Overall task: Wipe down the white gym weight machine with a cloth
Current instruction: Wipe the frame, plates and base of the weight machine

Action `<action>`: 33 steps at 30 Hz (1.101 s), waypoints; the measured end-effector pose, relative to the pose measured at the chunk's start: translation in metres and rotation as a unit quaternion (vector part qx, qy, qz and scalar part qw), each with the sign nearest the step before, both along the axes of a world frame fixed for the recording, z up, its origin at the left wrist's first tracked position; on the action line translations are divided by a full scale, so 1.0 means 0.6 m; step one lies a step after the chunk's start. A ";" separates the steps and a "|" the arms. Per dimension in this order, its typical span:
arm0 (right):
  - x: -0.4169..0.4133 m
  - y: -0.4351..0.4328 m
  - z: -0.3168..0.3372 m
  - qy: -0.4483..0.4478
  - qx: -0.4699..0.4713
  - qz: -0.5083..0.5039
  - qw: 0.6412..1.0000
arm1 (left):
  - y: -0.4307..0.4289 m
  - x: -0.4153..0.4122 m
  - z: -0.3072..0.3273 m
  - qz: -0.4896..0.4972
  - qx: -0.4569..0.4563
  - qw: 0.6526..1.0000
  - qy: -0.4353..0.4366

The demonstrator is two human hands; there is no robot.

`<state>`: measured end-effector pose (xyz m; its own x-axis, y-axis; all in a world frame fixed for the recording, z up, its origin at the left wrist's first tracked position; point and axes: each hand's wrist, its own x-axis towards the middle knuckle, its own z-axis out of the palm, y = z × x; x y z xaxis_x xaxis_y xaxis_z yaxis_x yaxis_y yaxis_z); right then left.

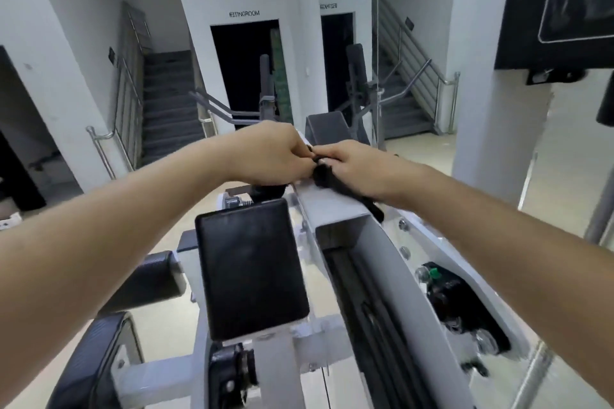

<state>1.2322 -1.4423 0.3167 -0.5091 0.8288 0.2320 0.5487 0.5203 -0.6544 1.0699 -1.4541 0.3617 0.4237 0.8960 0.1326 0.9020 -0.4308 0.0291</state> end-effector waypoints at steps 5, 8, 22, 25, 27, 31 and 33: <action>0.081 -0.132 -0.073 0.241 -0.009 0.128 0.962 | -0.104 0.049 -0.008 -0.075 0.083 0.993 0.025; 0.072 -0.123 -0.096 0.293 -0.025 0.102 0.950 | -0.109 0.065 -0.007 -0.059 0.075 0.995 0.037; 0.059 -0.107 -0.141 0.391 -0.181 0.086 0.898 | -0.095 0.087 -0.012 -0.047 -0.041 0.998 0.003; 0.094 -0.143 -0.151 0.351 -0.192 0.066 0.914 | -0.131 0.112 -0.018 -0.093 -0.058 0.993 0.030; 0.103 -0.150 -0.141 0.342 -0.190 0.053 0.919 | -0.128 0.124 -0.015 -0.067 -0.025 0.996 0.057; 0.082 -0.131 -0.086 0.358 -0.131 0.004 0.924 | -0.114 0.104 0.001 0.071 0.061 0.996 0.006; 0.069 -0.124 -0.063 0.340 -0.094 -0.005 0.936 | -0.133 0.089 -0.012 0.076 0.063 0.994 -0.042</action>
<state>1.2734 -1.5165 0.2790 -0.2896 0.8910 0.3496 -0.0228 0.3587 -0.9332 1.1236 -1.5341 0.3548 0.2663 0.9232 0.2771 0.9538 -0.2938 0.0623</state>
